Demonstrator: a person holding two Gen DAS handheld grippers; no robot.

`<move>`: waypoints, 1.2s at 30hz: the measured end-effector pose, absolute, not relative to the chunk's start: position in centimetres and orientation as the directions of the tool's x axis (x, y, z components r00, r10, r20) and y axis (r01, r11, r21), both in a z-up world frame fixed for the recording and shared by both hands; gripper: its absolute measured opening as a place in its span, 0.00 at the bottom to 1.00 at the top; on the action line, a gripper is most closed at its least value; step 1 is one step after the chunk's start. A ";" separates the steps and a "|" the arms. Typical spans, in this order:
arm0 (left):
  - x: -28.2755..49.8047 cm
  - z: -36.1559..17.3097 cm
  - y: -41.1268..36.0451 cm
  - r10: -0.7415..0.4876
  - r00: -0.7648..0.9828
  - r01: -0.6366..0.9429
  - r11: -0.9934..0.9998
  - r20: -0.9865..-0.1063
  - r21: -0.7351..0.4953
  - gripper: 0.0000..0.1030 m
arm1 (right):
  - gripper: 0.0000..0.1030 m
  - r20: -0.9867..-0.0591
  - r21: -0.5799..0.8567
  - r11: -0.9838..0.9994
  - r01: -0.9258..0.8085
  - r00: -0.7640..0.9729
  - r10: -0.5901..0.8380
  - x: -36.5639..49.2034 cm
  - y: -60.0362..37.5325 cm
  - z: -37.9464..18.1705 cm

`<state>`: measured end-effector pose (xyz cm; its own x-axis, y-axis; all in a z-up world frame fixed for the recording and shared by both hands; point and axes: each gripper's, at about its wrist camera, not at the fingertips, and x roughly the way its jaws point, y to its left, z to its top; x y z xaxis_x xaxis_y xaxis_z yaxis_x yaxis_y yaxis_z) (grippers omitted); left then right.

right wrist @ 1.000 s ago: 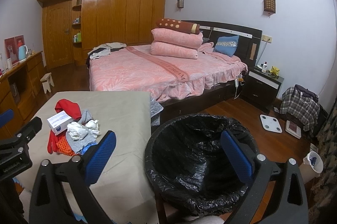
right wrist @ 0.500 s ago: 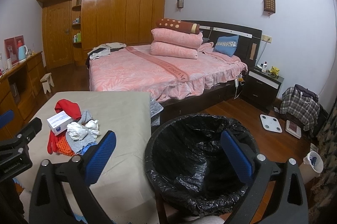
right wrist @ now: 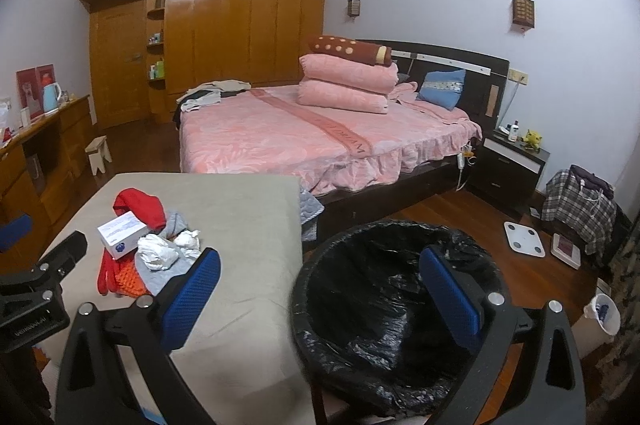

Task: Collect trash
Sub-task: 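Grasp the white box with the left tool while the right tool grasps the white tissue ball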

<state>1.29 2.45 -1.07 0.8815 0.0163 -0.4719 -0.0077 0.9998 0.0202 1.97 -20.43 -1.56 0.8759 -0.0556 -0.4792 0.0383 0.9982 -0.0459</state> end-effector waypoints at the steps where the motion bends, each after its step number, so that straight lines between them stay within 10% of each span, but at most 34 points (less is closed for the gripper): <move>1: 1.4 -1.2 2.8 0.021 0.882 -0.012 1.000 -0.471 0.021 0.95 | 0.94 -0.480 -0.044 0.998 0.034 0.876 -0.051 2.1 -20.3 -1.7; 28: 8.3 -7.7 16.1 0.194 0.820 -0.207 0.978 -0.539 0.036 0.95 | 0.74 -0.574 0.007 0.960 -0.281 0.785 0.234 13.7 -5.5 -10.4; 36: 9.5 -9.0 17.6 0.183 0.801 -0.207 0.978 -0.570 0.023 0.81 | 0.60 -0.633 0.018 0.936 -0.352 0.720 0.283 15.0 -3.3 -12.8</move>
<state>9.53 17.65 -9.02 0.8010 0.1828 -0.5701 -0.2069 0.9781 0.0229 14.99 -3.34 -12.81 0.7203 0.2834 -0.6331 -0.3522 0.9358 0.0182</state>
